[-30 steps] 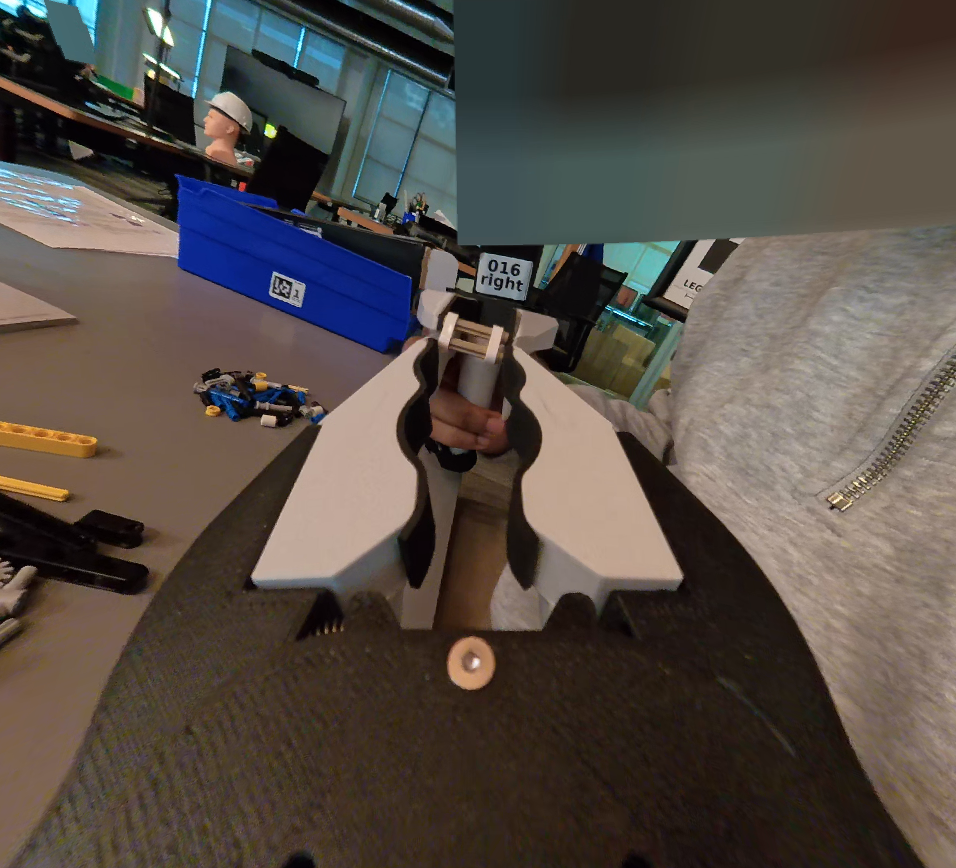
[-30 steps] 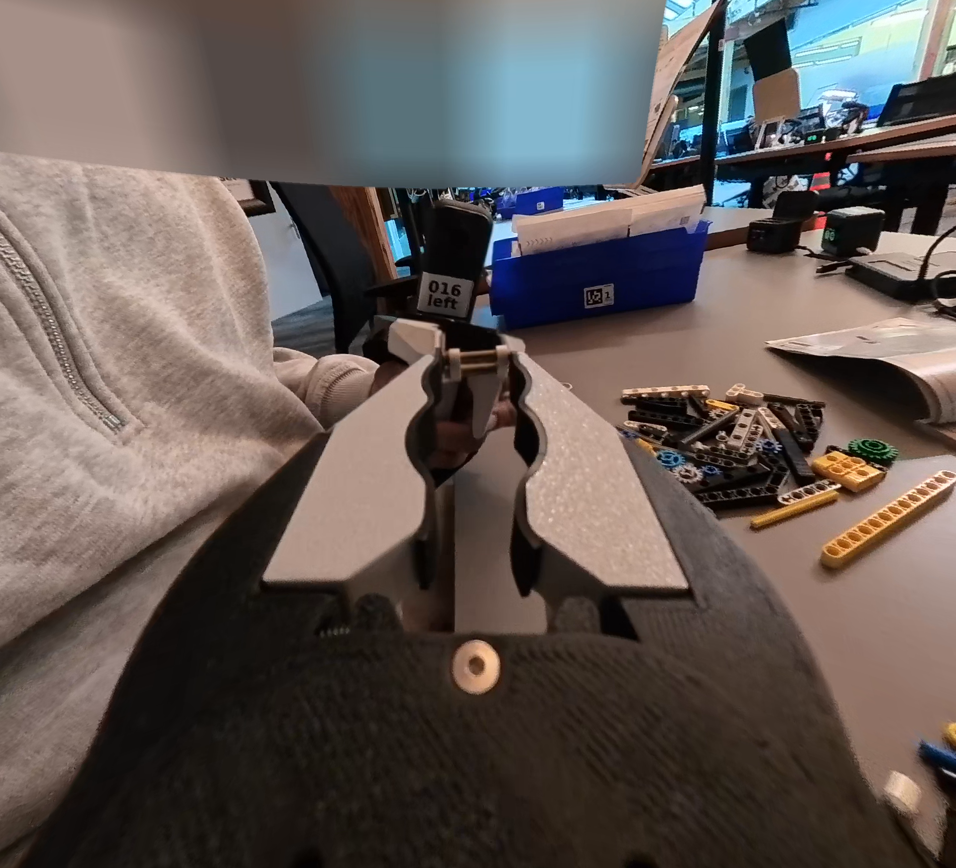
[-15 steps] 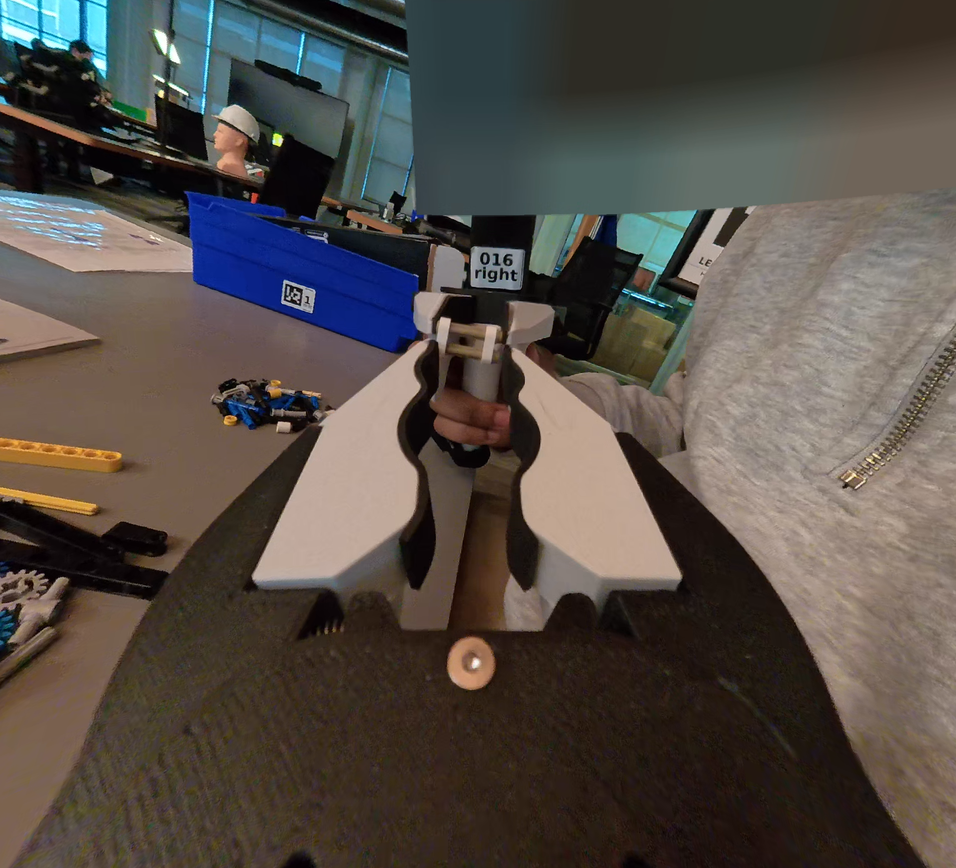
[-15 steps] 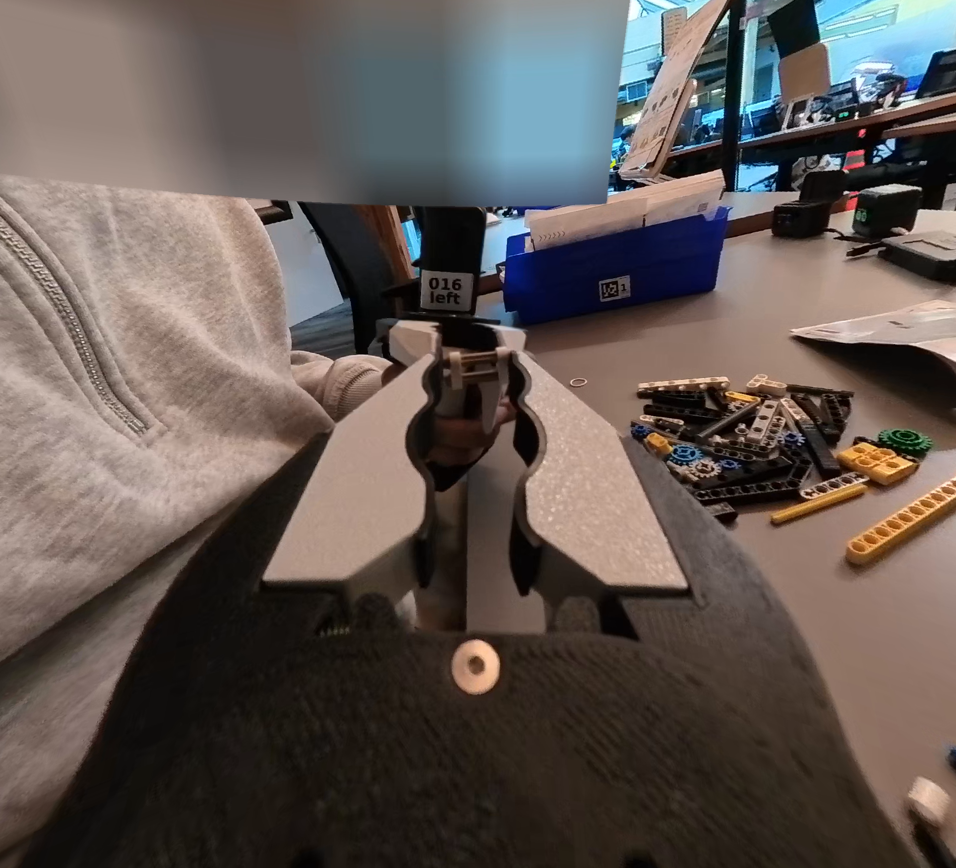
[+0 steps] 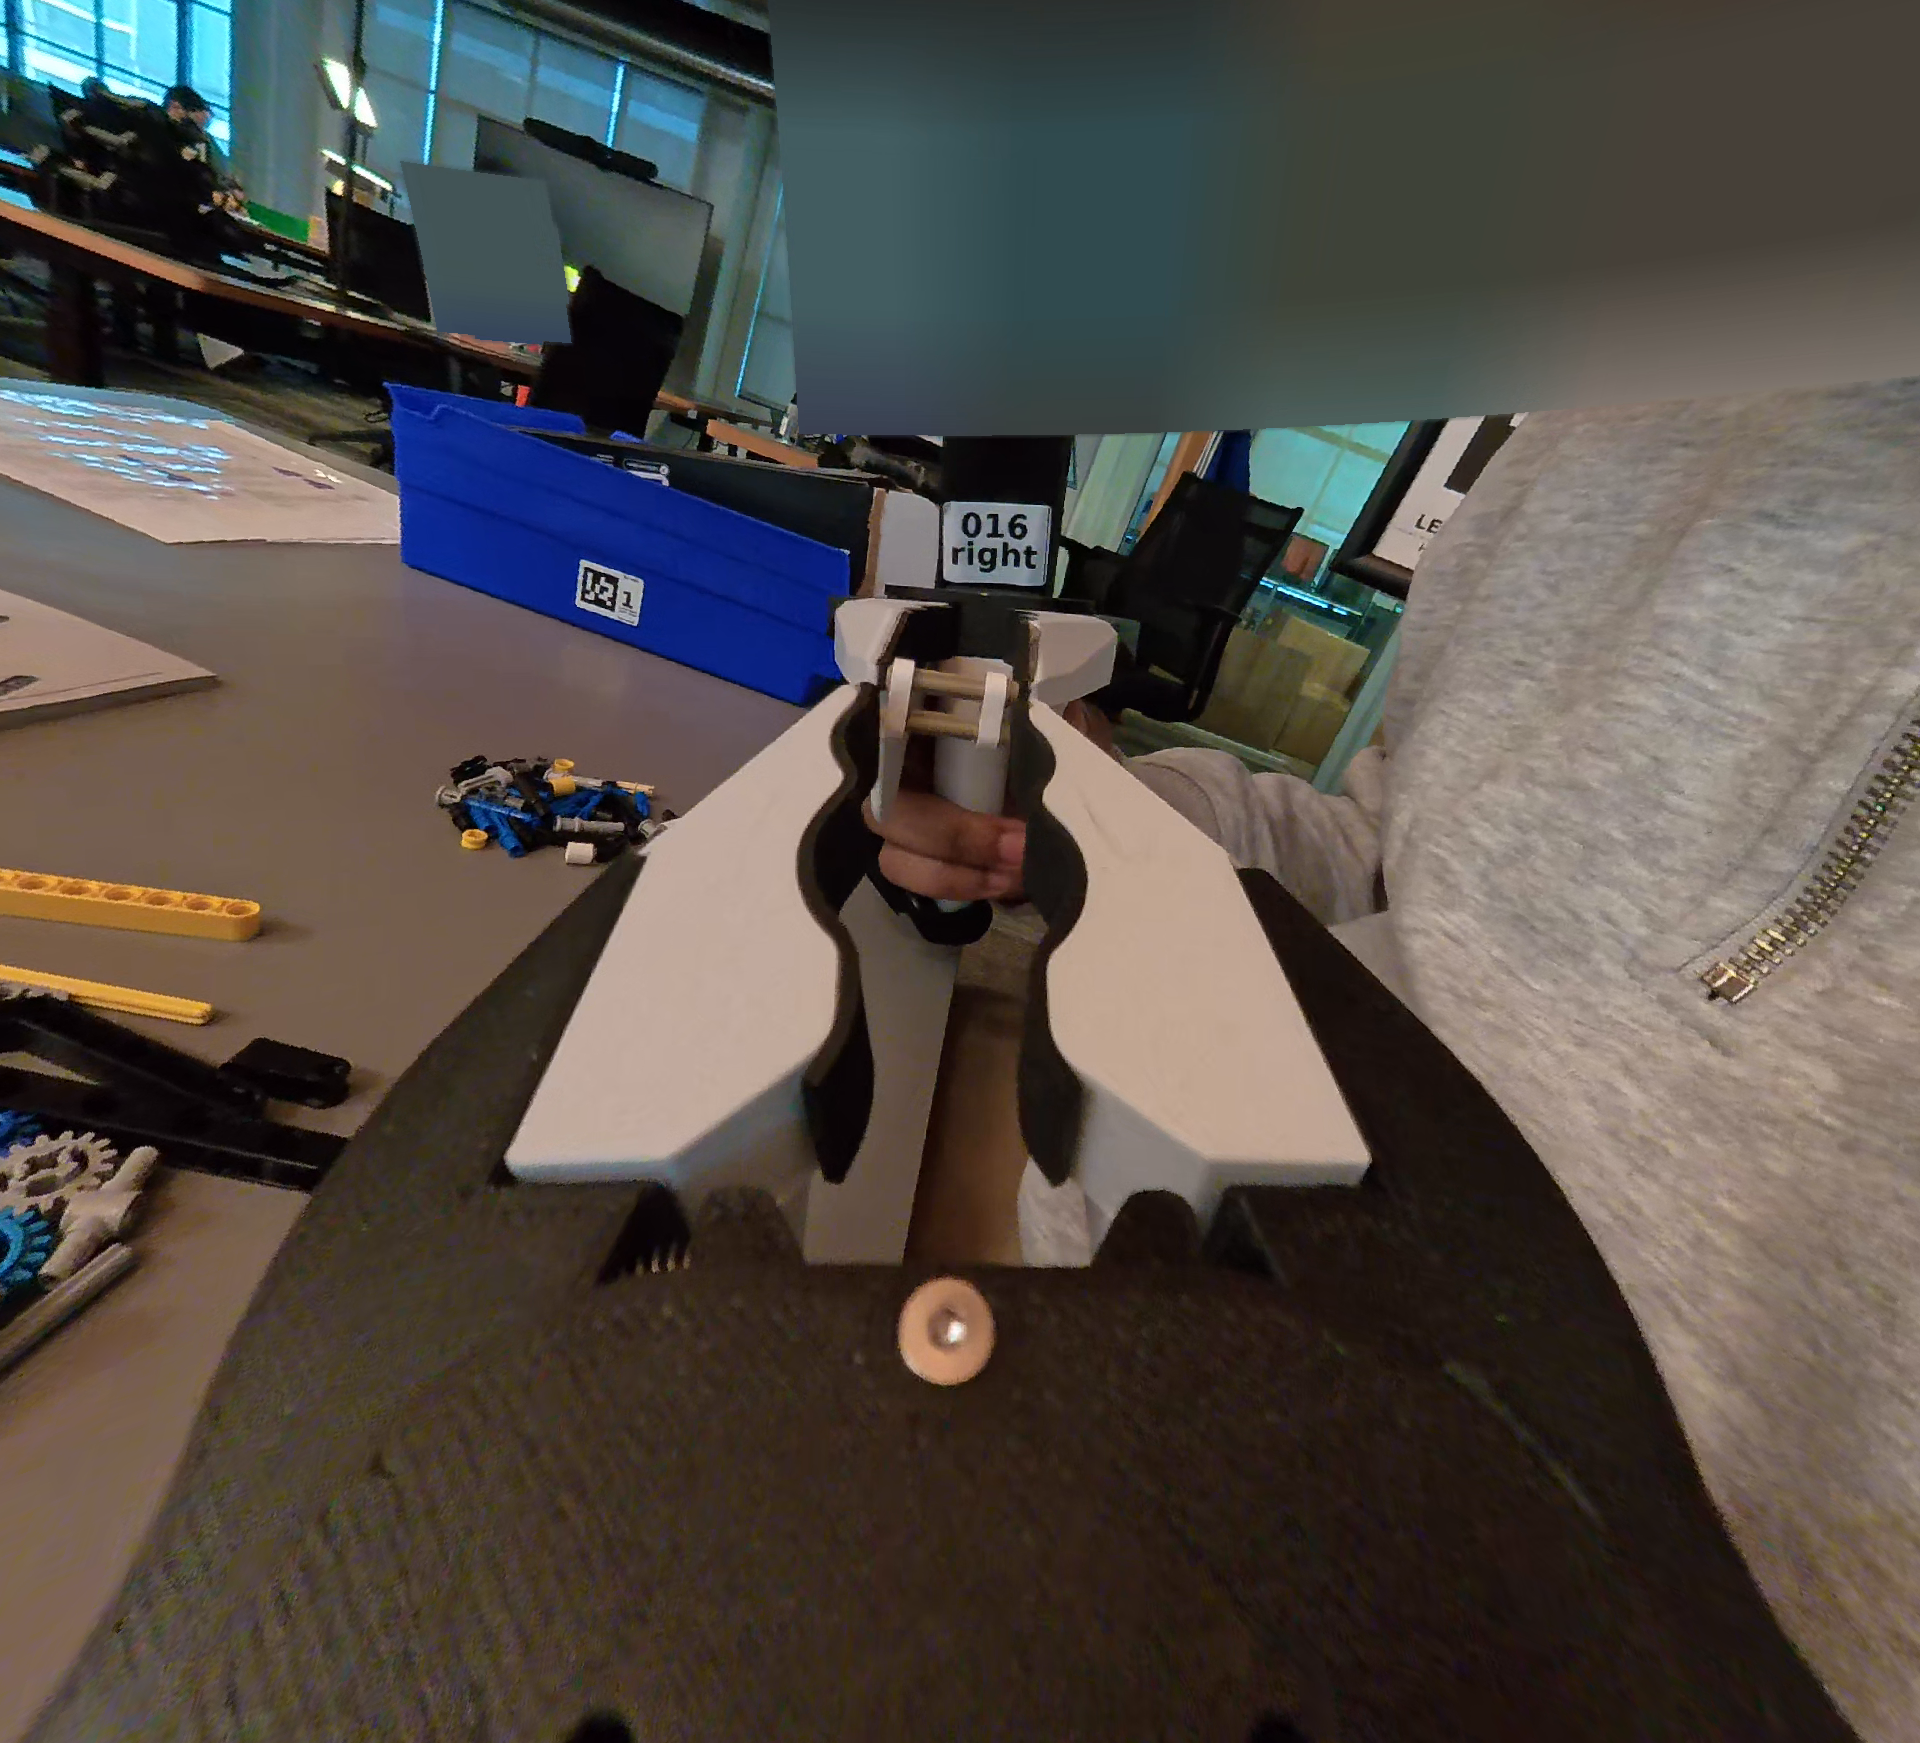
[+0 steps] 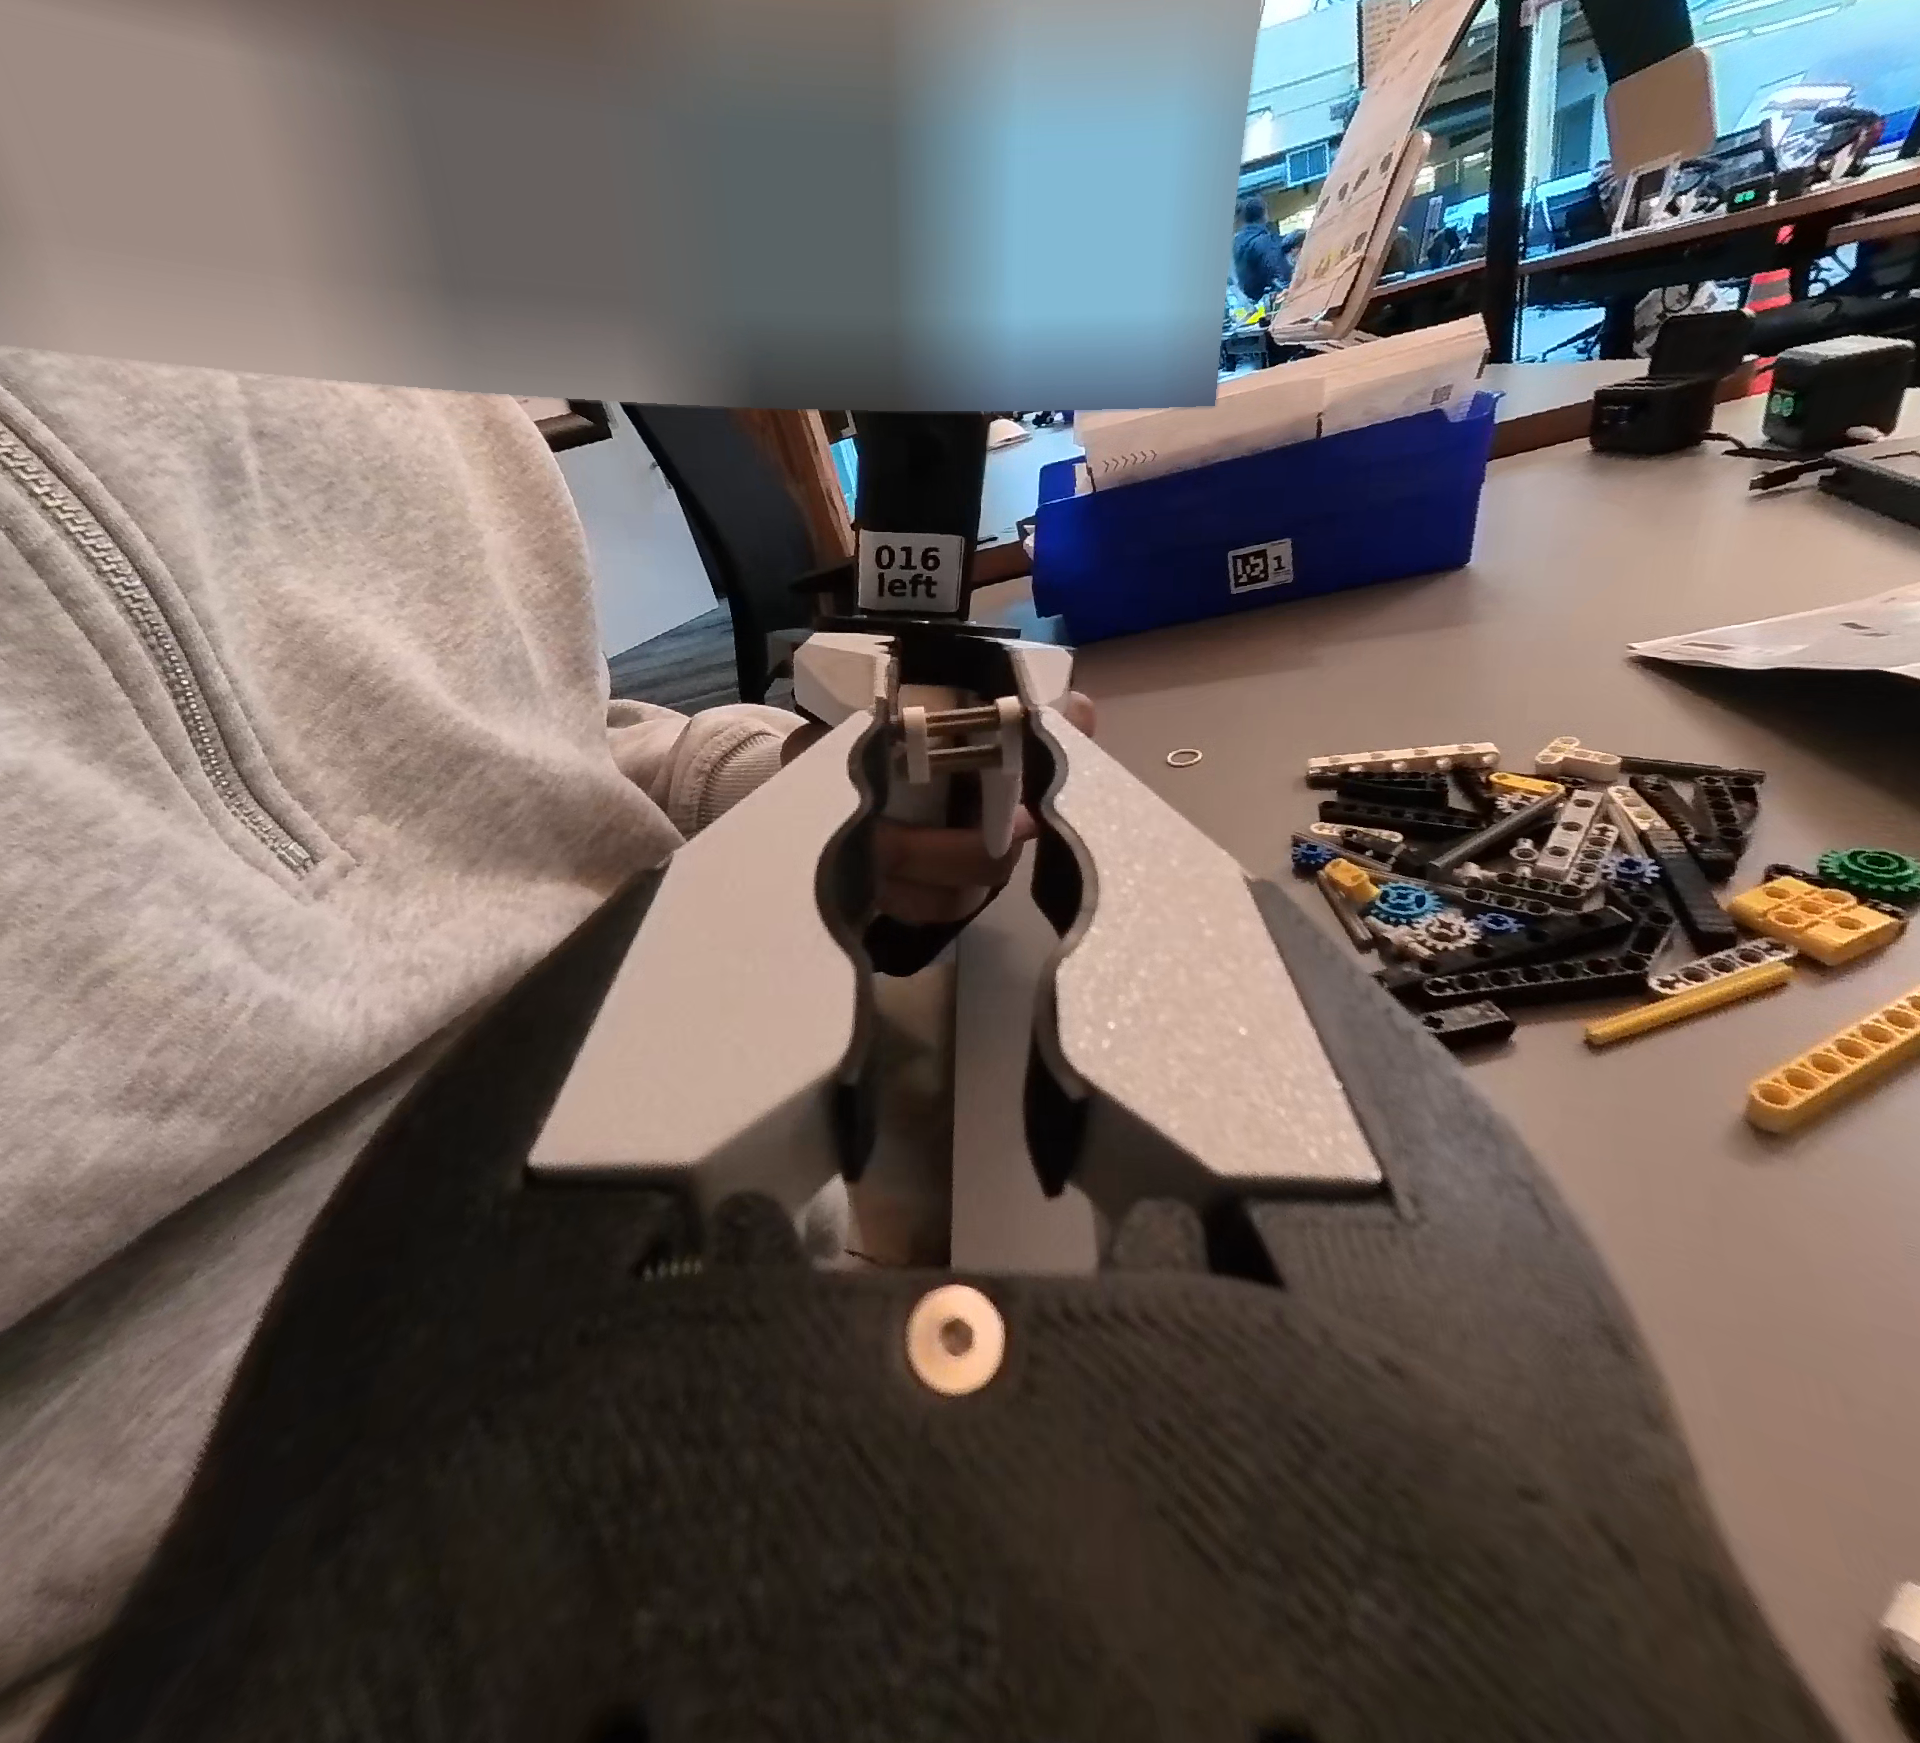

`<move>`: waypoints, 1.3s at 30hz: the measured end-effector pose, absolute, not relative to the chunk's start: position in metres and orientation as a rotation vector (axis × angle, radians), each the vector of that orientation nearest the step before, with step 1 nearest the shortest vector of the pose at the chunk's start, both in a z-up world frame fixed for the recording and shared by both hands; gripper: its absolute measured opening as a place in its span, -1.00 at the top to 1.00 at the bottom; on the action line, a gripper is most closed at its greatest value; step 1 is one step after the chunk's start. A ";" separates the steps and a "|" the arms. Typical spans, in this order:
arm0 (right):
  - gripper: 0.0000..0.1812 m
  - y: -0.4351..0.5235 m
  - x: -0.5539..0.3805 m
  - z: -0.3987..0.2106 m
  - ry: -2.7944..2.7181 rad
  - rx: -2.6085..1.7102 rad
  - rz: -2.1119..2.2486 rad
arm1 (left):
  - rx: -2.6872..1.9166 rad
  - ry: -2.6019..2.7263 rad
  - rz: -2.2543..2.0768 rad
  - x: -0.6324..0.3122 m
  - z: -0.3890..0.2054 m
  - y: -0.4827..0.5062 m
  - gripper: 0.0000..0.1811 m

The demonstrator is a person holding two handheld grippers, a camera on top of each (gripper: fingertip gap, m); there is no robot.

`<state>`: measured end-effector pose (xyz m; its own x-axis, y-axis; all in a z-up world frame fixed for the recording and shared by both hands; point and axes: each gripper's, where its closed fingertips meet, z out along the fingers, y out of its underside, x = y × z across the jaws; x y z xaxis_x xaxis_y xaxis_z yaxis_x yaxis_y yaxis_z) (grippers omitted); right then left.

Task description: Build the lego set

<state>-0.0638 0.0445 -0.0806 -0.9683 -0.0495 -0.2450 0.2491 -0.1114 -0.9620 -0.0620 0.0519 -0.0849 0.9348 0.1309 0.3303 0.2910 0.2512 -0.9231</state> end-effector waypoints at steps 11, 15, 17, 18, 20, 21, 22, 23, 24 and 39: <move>0.74 0.044 -0.067 -0.083 1.912 0.275 -2.163 | -1.355 -0.376 -0.094 -0.062 -0.089 0.054 0.72; 0.75 0.044 -0.065 -0.083 1.890 0.271 -2.146 | -1.355 -0.389 -0.096 -0.063 -0.090 0.054 0.69; 0.75 0.043 -0.065 -0.084 1.890 0.273 -2.145 | -1.354 -0.388 -0.095 -0.063 -0.090 0.054 0.69; 0.74 0.042 -0.066 -0.083 1.891 0.274 -2.147 | -1.352 -0.389 -0.094 -0.063 -0.089 0.054 0.70; 0.75 0.043 -0.066 -0.083 1.893 0.279 -2.152 | -1.350 -0.392 -0.097 -0.064 -0.089 0.054 0.71; 0.74 0.043 -0.067 -0.083 1.892 0.283 -2.157 | -1.346 -0.389 -0.100 -0.063 -0.089 0.053 0.74; 0.74 0.043 -0.067 -0.083 1.890 0.282 -2.157 | -1.343 -0.390 -0.106 -0.063 -0.088 0.053 0.74; 0.74 0.043 -0.067 -0.083 1.890 0.284 -2.156 | -1.343 -0.394 -0.114 -0.063 -0.089 0.053 0.74; 0.74 0.043 -0.067 -0.083 1.888 0.284 -2.156 | -1.341 -0.395 -0.120 -0.063 -0.088 0.053 0.74; 0.70 0.047 -0.066 -0.087 1.975 0.228 -2.137 | -1.315 -0.397 -0.178 -0.062 -0.086 0.052 0.75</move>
